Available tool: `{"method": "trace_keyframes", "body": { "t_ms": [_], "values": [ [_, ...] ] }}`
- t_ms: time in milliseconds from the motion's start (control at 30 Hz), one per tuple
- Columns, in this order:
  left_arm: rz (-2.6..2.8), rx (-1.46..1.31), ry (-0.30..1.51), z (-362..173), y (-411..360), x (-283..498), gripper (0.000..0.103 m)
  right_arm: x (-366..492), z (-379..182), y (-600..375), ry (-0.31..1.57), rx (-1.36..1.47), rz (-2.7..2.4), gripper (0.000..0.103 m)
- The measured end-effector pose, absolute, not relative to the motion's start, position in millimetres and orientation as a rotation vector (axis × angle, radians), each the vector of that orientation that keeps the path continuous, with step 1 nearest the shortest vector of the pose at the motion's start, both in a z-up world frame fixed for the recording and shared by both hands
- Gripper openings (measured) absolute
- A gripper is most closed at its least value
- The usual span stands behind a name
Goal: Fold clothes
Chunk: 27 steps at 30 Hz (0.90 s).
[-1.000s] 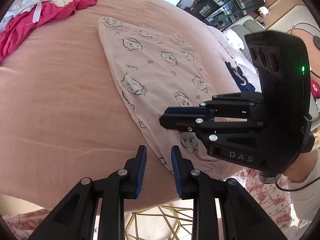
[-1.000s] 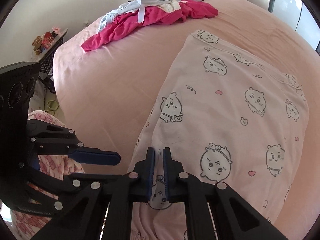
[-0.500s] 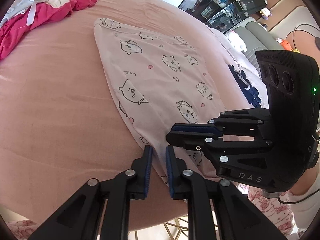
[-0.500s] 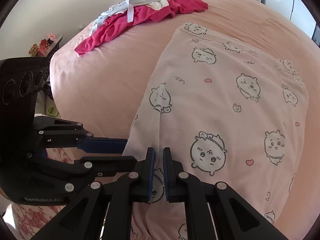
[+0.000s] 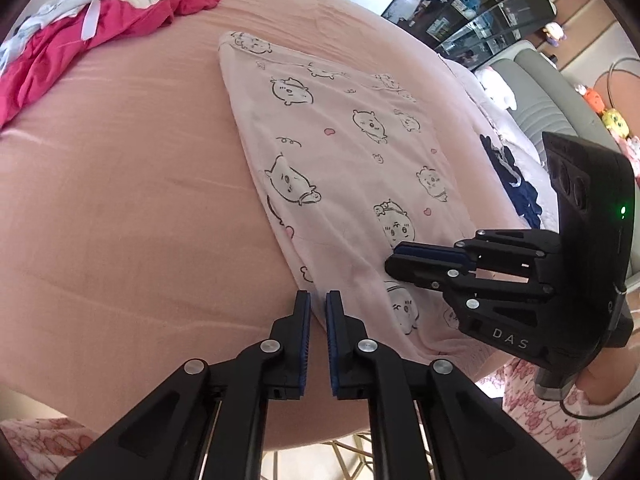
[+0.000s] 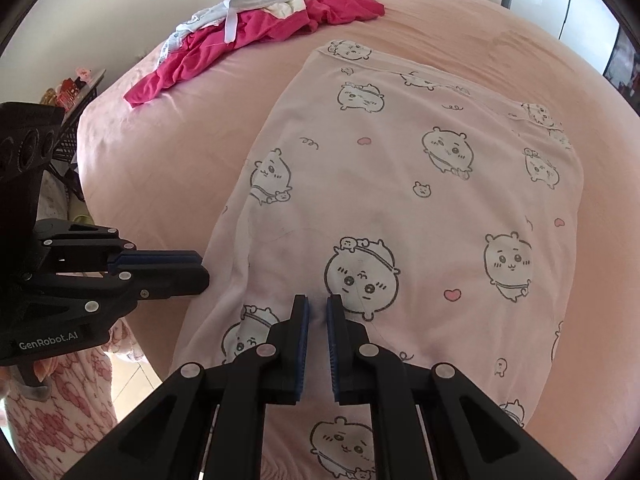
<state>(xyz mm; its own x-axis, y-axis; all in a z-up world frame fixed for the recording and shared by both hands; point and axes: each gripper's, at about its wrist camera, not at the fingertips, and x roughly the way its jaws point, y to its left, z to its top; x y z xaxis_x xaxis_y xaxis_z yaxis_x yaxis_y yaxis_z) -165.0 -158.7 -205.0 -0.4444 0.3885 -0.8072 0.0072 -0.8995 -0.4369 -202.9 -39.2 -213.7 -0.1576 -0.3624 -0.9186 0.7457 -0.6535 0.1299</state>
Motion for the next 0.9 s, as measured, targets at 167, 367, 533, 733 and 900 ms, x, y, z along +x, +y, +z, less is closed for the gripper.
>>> {"method": "trace_keyframes", "body": {
  "t_ms": [167, 367, 533, 733, 900],
  "values": [
    [2.411, -1.490, -0.593, -204.9, -158.9, -166.6, 0.007, -203.5, -213.8, -37.8, 0.443, 1.360, -1.896, 0.008],
    [2.383, -1.518, -0.595, -209.0, -154.2, -170.4, 0.007, -204.3, -213.9, -36.1, 0.418, 1.364, -1.901, 0.008],
    [2.424, -1.488, -0.512, -206.0, -147.8, -169.9, 0.007, -195.2, -203.4, -50.5, 0.404, 1.292, -1.820, 0.009],
    [2.425, -1.482, -0.472, -202.6, -143.0, -168.6, 0.002, -197.7, -208.1, -62.3, 0.457, 1.303, -1.829, 0.009],
    [2.404, -1.424, -0.499, -197.0, -141.9, -172.8, 0.002, -200.5, -209.6, -57.1, 0.413, 1.316, -1.818, 0.022]
  ]
}}
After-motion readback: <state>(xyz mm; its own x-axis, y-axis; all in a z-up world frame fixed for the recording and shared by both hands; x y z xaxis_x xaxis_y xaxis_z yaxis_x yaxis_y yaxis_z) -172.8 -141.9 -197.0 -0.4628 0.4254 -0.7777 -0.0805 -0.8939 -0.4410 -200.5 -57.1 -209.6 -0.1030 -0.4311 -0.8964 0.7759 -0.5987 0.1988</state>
